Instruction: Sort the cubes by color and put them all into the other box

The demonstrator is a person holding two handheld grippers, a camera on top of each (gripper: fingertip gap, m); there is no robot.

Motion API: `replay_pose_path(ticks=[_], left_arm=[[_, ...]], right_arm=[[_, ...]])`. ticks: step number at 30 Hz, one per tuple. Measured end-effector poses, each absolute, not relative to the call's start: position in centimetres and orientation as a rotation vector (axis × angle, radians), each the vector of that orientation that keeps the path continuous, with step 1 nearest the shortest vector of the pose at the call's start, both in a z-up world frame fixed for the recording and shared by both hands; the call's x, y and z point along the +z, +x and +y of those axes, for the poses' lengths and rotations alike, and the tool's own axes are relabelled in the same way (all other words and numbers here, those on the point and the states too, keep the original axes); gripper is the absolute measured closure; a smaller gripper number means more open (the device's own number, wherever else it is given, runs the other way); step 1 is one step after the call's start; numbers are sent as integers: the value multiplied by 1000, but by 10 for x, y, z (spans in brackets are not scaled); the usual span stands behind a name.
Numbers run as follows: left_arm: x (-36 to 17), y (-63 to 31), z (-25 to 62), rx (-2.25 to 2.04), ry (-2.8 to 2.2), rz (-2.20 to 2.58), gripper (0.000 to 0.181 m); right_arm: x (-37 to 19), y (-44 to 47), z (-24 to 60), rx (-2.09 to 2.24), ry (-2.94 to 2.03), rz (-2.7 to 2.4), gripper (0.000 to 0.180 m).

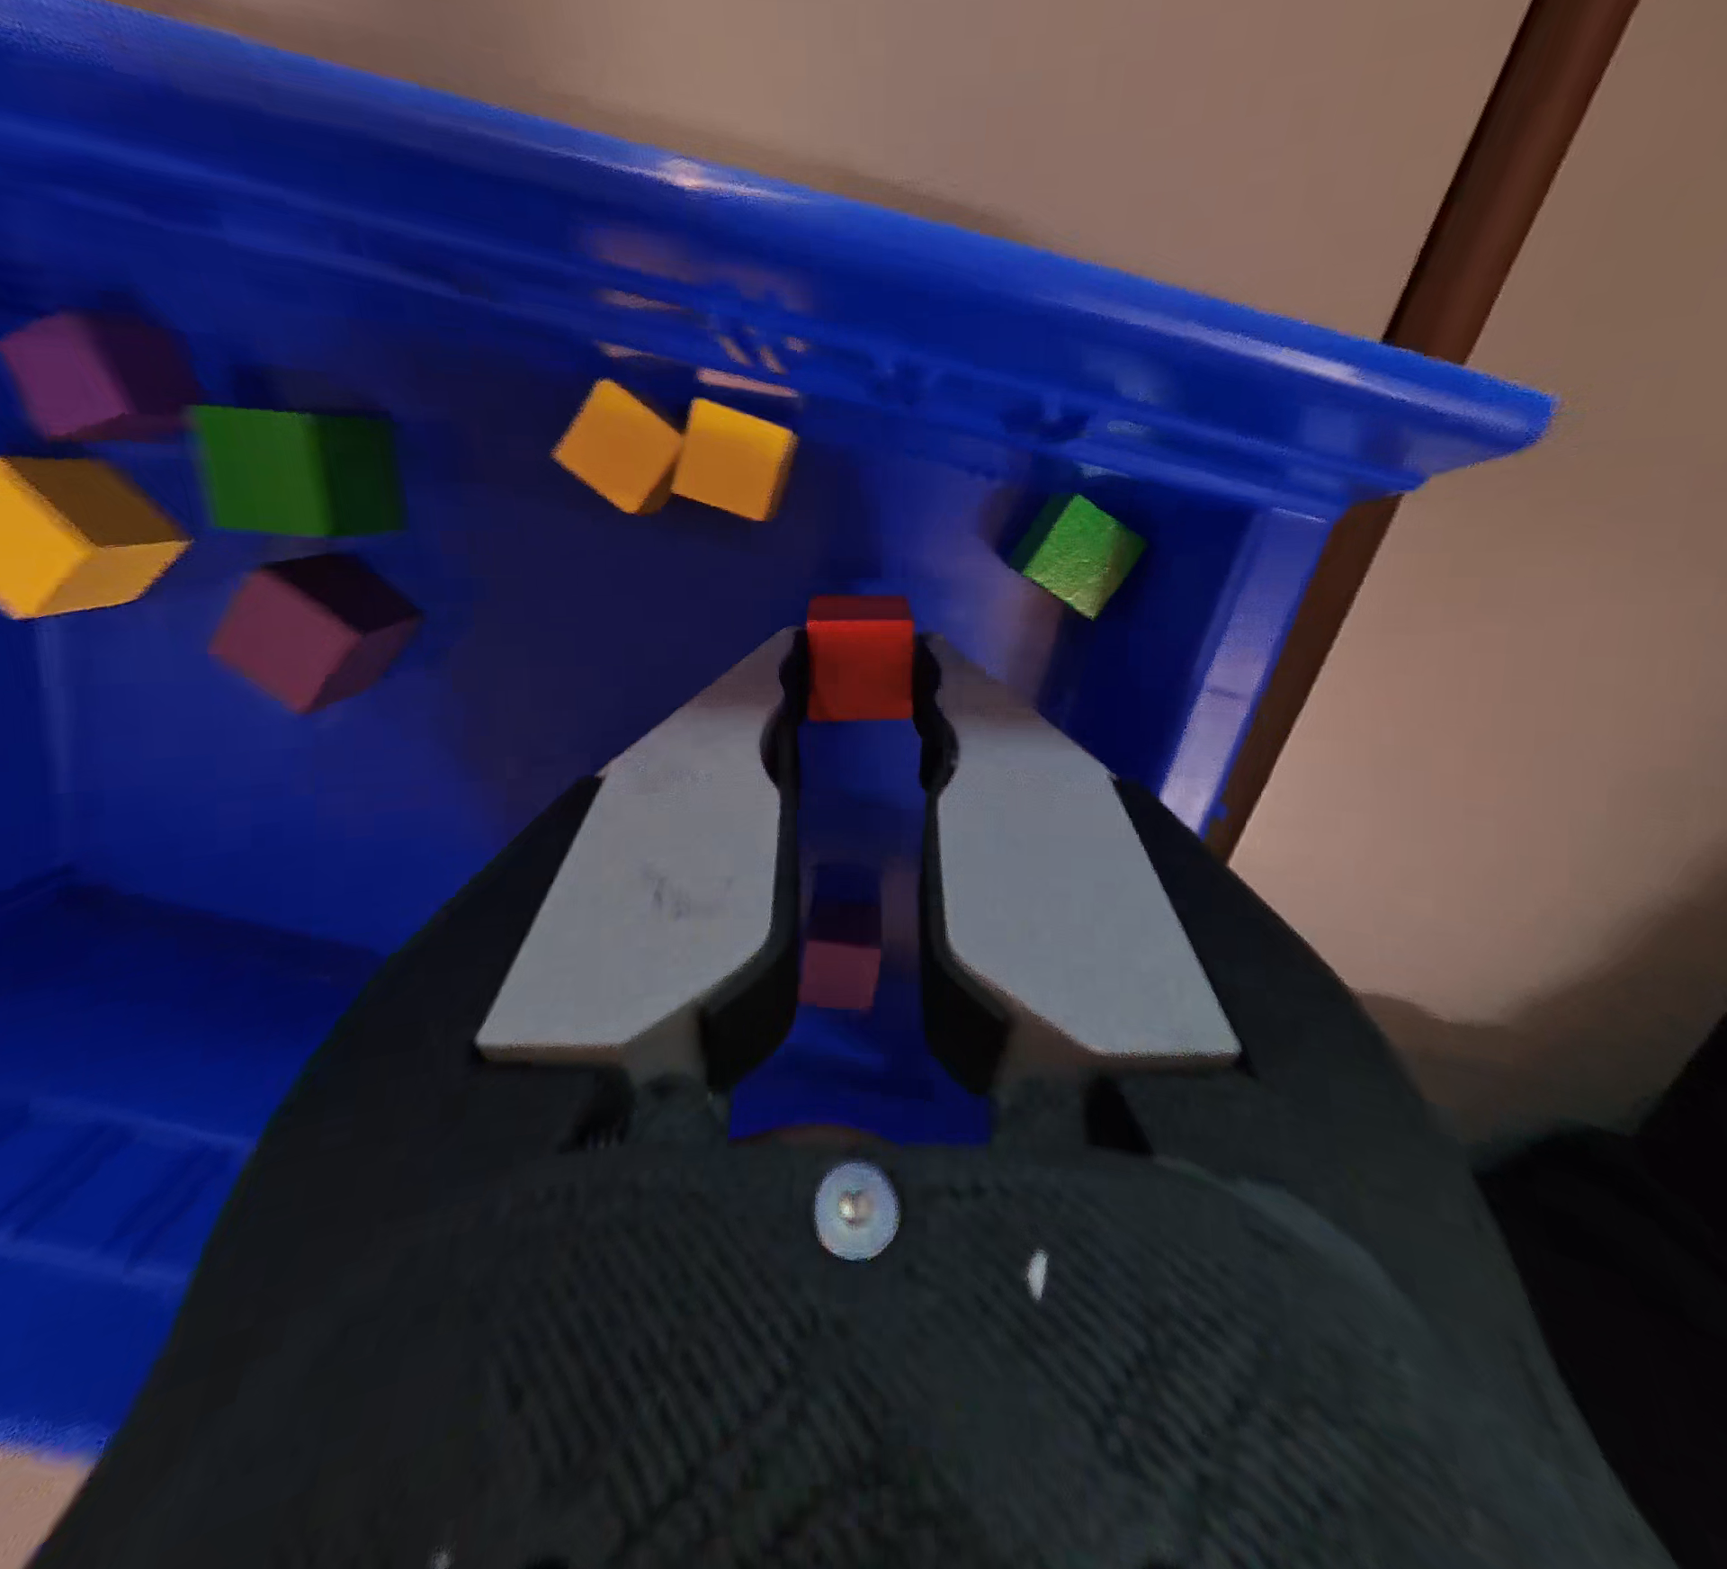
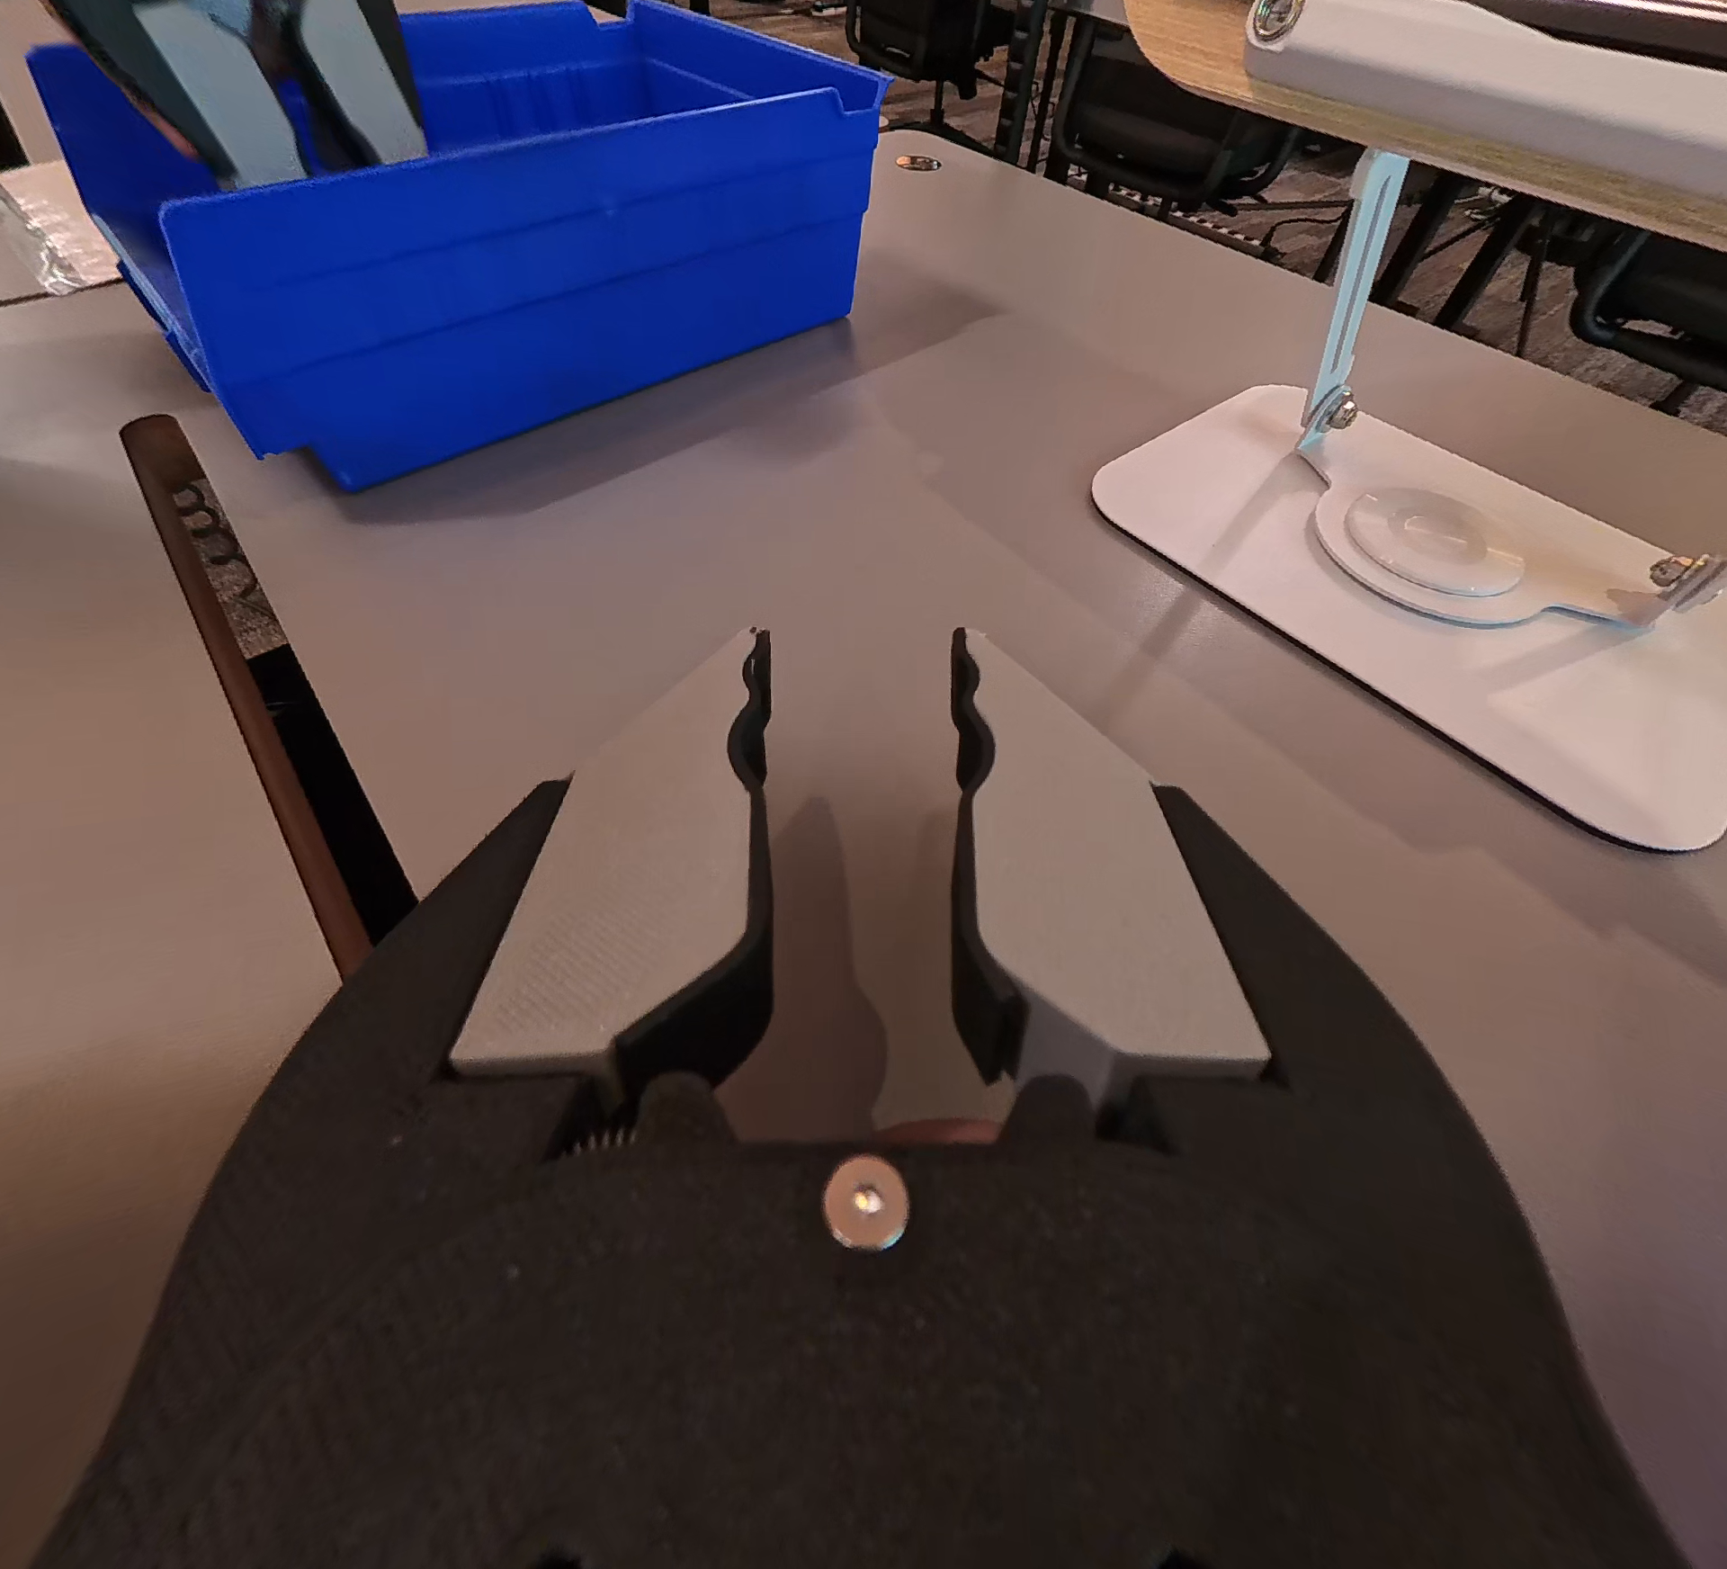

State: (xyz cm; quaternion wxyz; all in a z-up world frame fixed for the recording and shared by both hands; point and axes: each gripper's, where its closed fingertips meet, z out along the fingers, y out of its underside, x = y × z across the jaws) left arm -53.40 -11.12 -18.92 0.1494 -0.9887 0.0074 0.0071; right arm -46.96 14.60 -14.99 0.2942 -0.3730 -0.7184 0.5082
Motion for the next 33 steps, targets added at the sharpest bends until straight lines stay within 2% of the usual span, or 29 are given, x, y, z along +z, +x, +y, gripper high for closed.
replay_pose_path(ticks=[3,7,9,12,22,26,33], left_arm=[[-150,-552,-111,148,-2684,-109,161],[-62,-566,-106,273,-2296,-274,161],[-19,-553,-97,290,-2118,-246,161],[11,-516,-67,316,-2028,-102,161],[-15,-423,81,150,-2083,266,161],[-33,-416,110,224,-2071,382,161],[-45,-395,132,277,-1972,578,161]], right_arm=[[-149,-470,147,1354,-992,-1906,145],[-142,-469,148,1376,-979,-1885,144],[-137,-468,148,1388,-970,-1875,144],[-127,-464,148,1437,-968,-1868,142],[-59,-425,147,1865,-857,-1802,141],[-36,-405,145,2143,-842,-1824,142],[-35,-393,142,2492,-963,-1922,139]])
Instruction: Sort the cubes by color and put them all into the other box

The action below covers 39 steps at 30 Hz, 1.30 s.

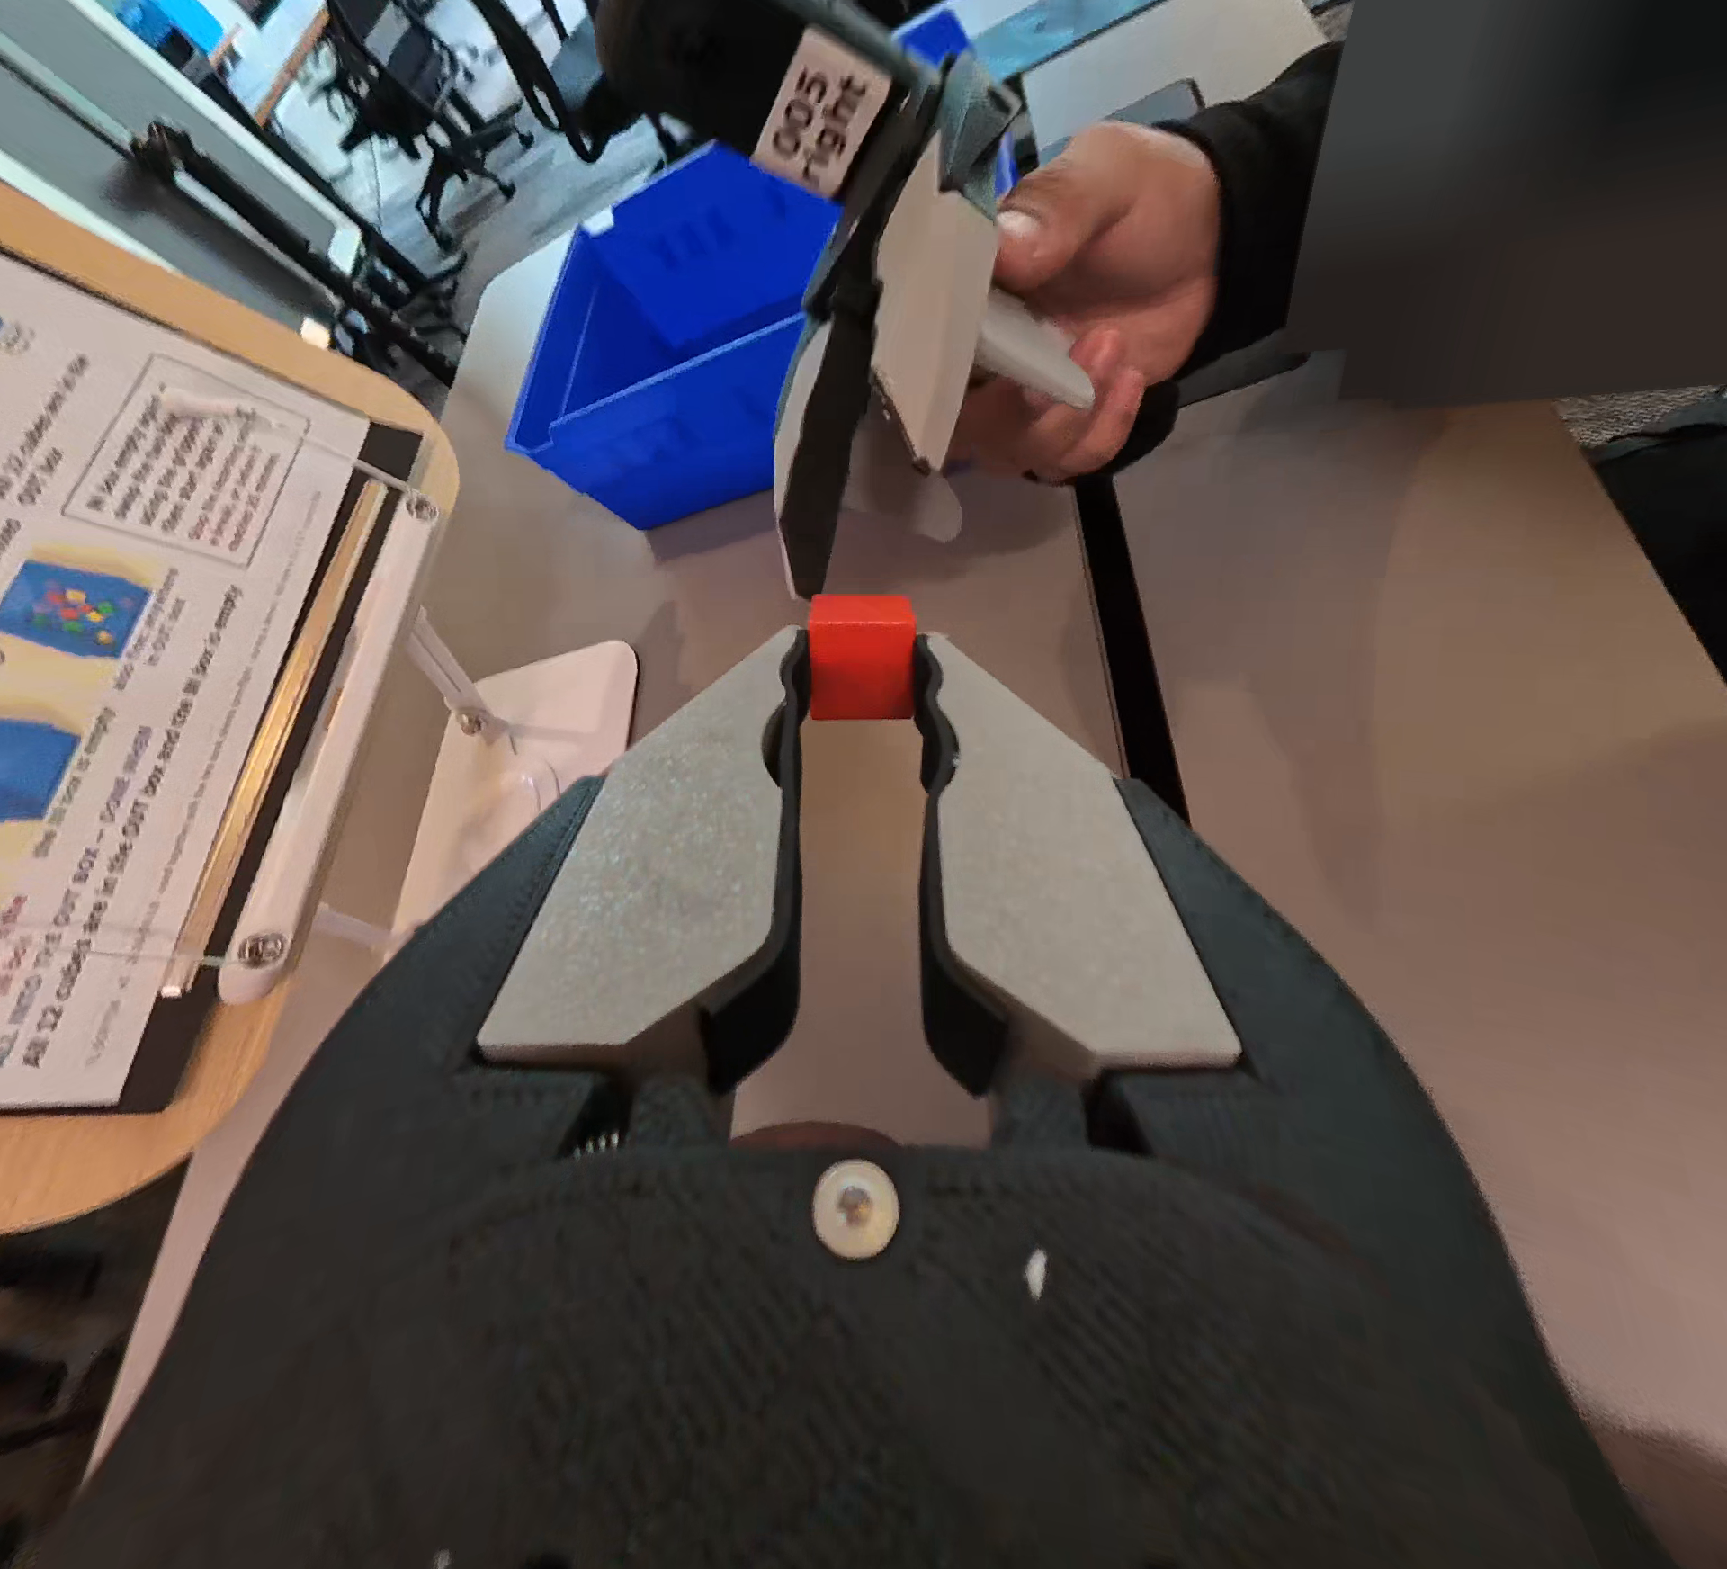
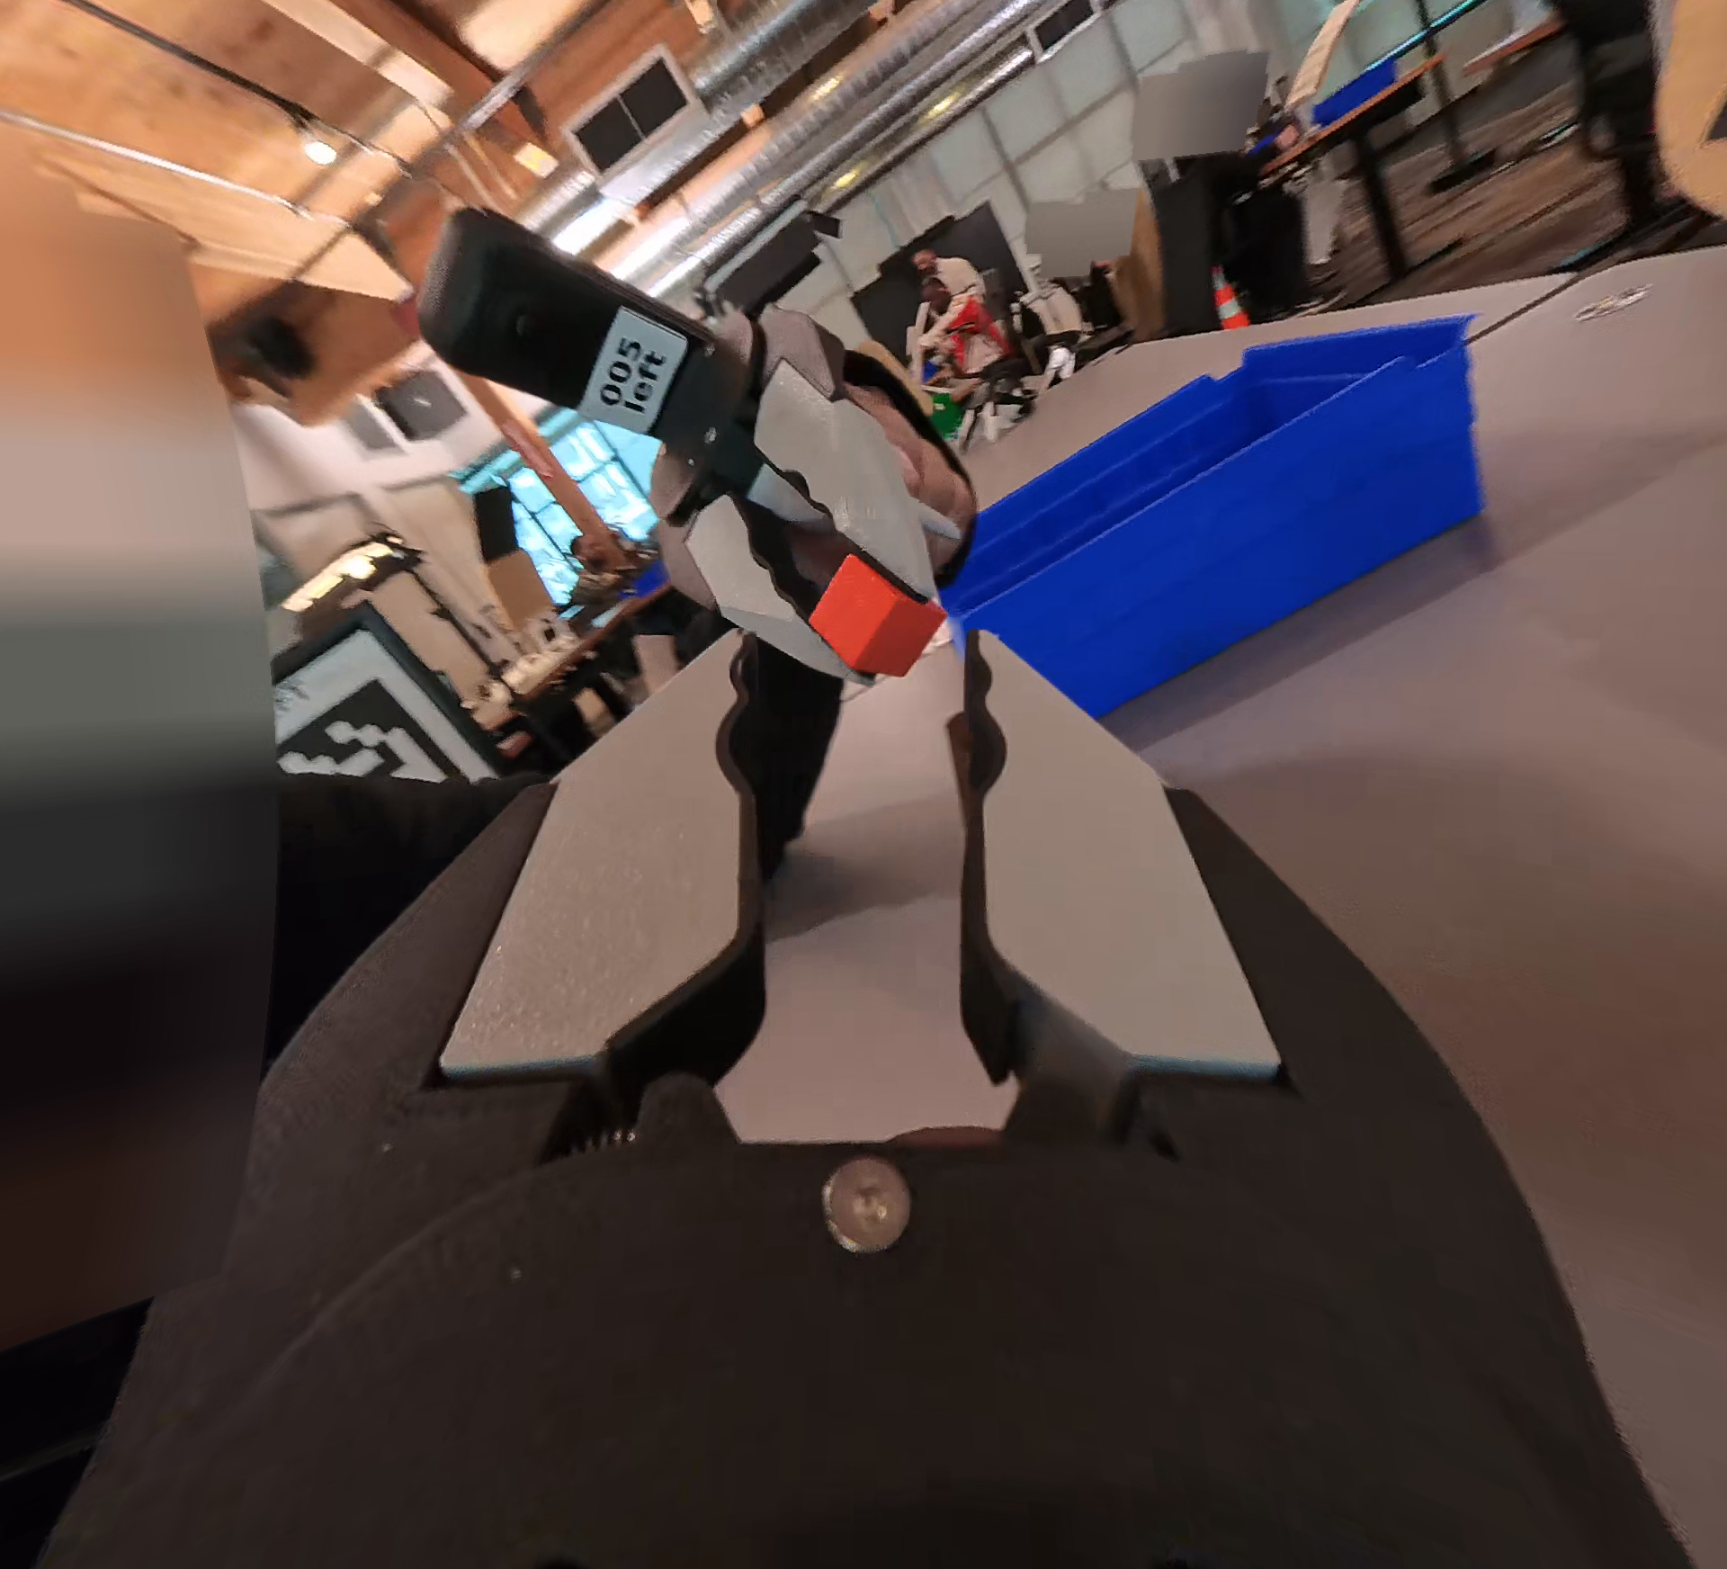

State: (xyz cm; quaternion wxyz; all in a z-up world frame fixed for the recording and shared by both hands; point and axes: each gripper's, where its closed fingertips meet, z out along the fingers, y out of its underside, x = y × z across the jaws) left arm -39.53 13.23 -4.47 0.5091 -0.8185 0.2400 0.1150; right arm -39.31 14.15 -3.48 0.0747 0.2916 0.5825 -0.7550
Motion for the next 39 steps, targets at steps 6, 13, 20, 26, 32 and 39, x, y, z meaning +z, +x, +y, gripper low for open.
replay_pose_path(ticks=[6,13,20,26,32,39], left_arm=[[-35,-373,142,219,-1817,667,161],[-37,-365,148,192,-1795,674,162],[-41,-369,147,211,-1813,589,161],[-45,-388,135,291,-1789,433,146],[-64,-395,118,134,-1756,219,145],[-127,-404,141,226,-1949,155,151]], right_arm=[[-33,-381,129,-2196,760,1640,141],[-26,-380,130,-2191,718,1477,160],[-30,-383,130,-2186,767,1527,160],[-35,-386,130,-2180,809,1551,160],[-36,-392,138,-2226,876,1681,160],[-7,-379,170,-2373,1001,2176,161]])
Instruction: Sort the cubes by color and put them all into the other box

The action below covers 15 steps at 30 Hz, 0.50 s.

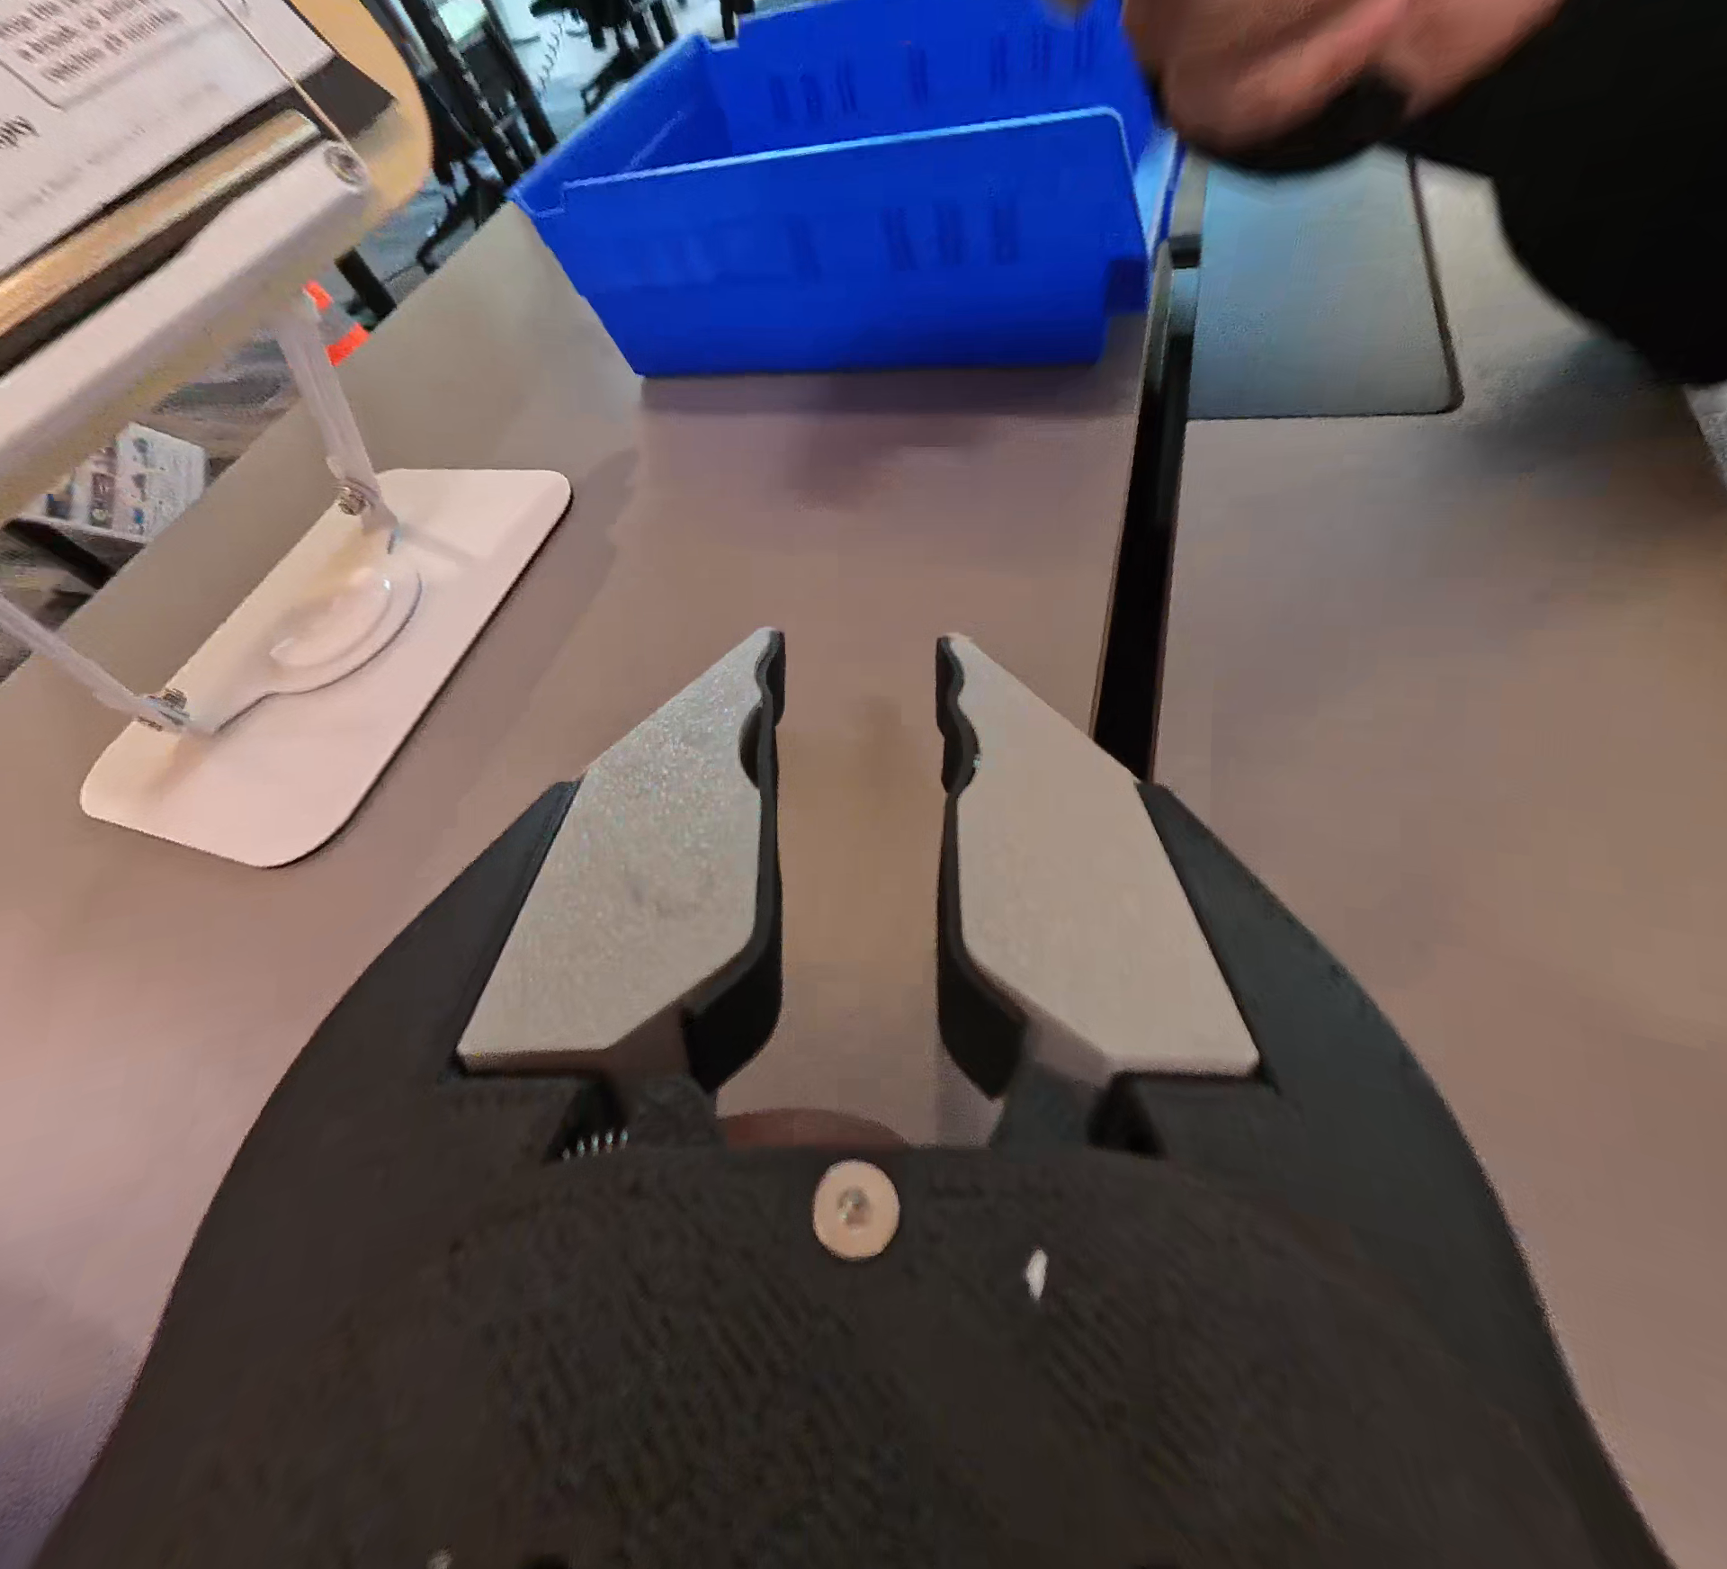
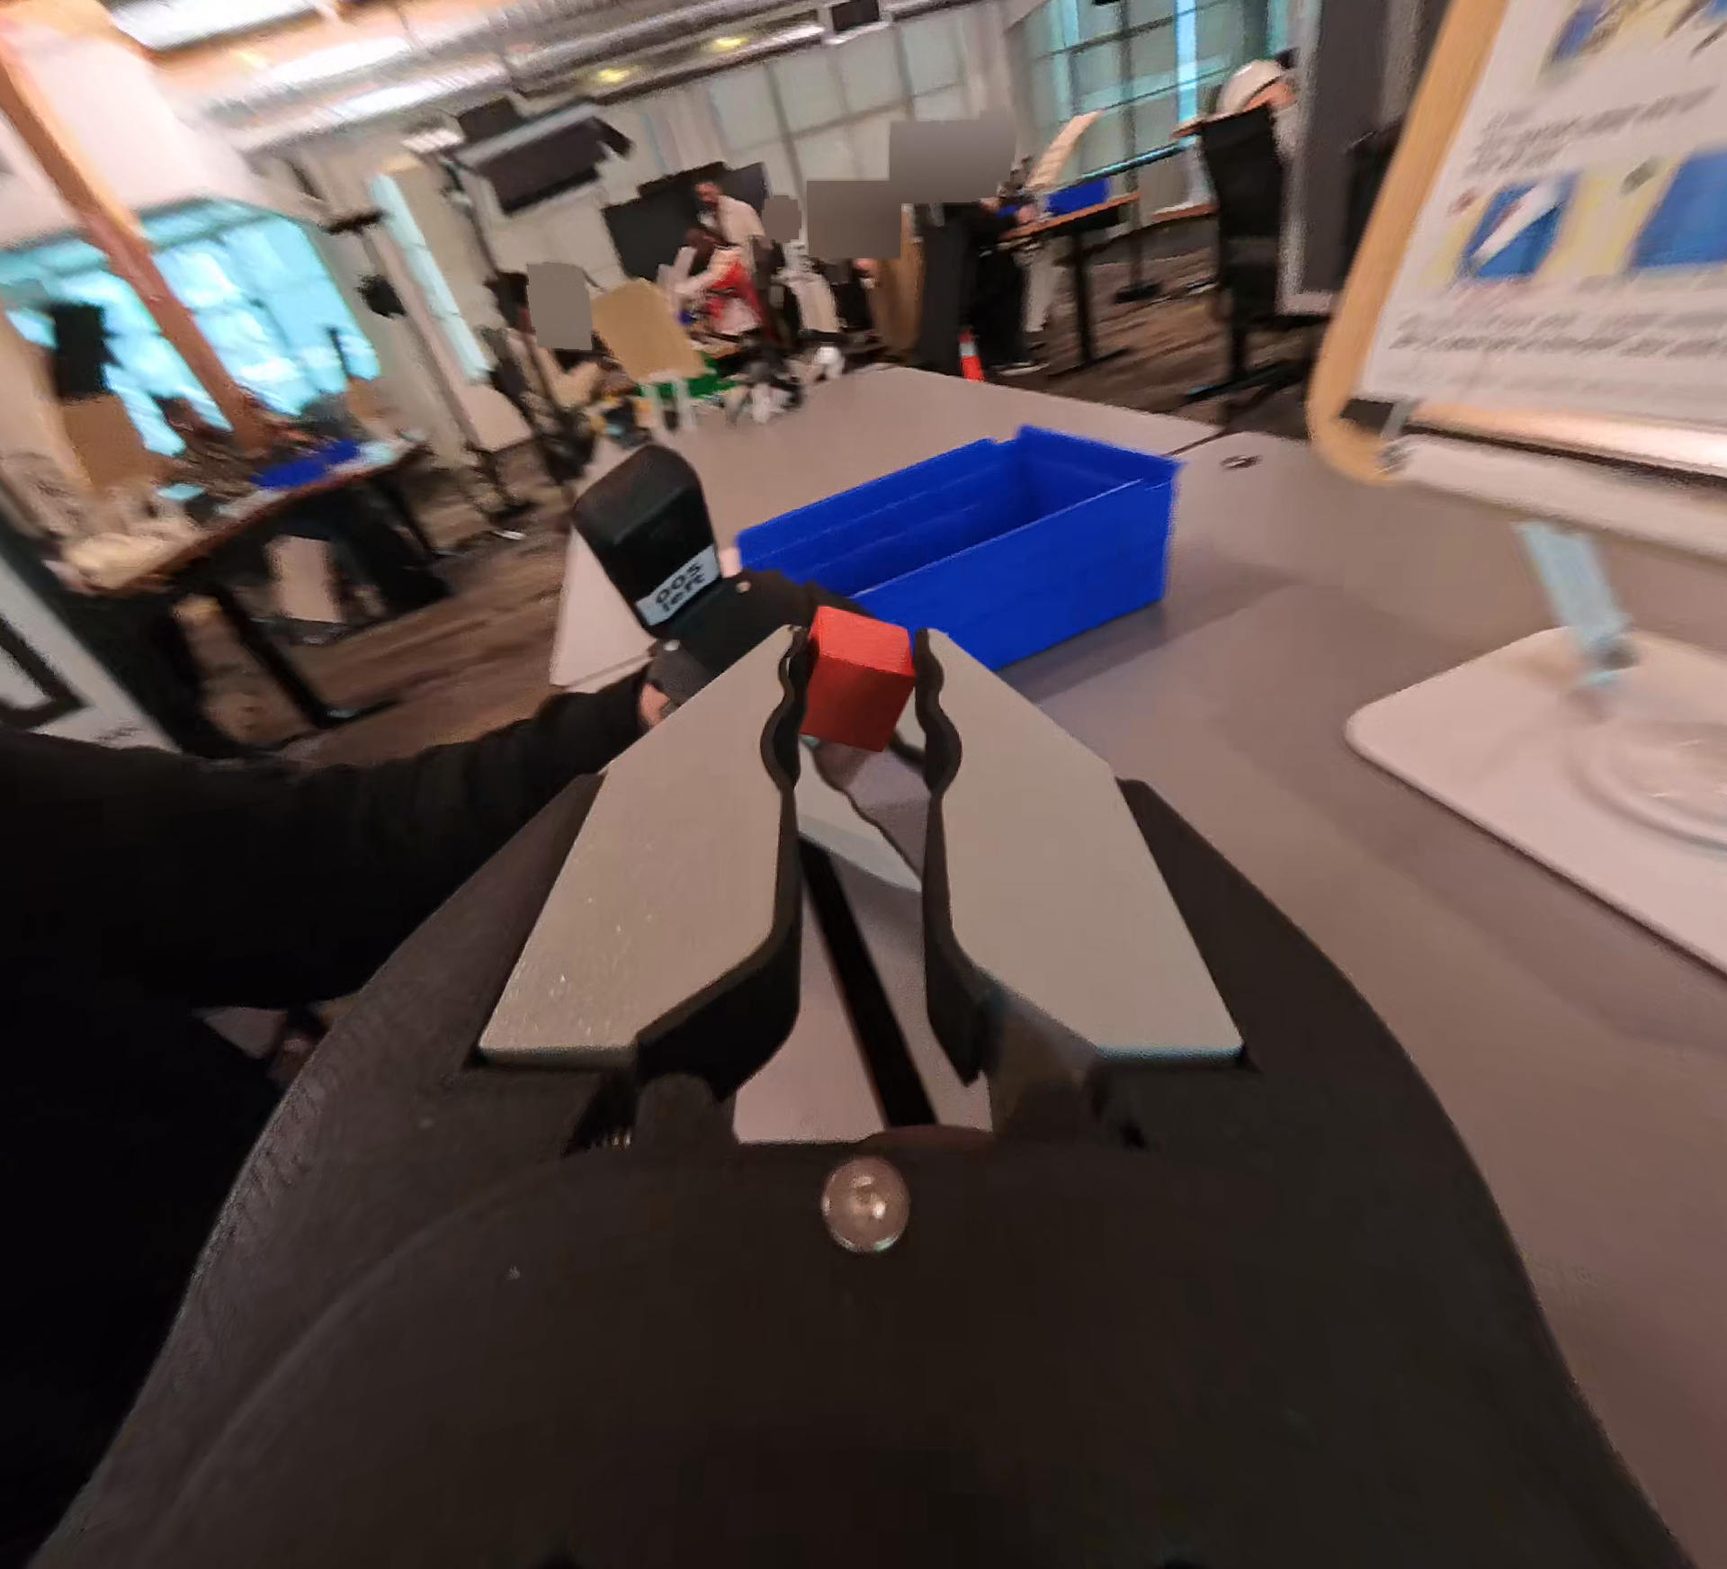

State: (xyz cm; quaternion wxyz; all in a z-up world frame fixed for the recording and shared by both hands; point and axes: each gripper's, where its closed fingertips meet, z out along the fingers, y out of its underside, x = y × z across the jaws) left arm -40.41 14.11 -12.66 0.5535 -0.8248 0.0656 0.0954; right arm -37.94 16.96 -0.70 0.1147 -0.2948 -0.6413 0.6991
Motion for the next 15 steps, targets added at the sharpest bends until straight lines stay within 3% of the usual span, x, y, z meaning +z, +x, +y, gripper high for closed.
replay_pose_path(ticks=[6,10,15], left_arm=[[-142,-394,148,192,-2002,159,153],[-153,-396,149,232,-2054,170,153],[-154,-398,149,241,-2057,159,153]], right_arm=[[14,-359,311,1265,-1068,-1738,160],[-35,-342,427,739,-1381,-1719,160],[-111,-323,493,310,-1620,-1775,160]])
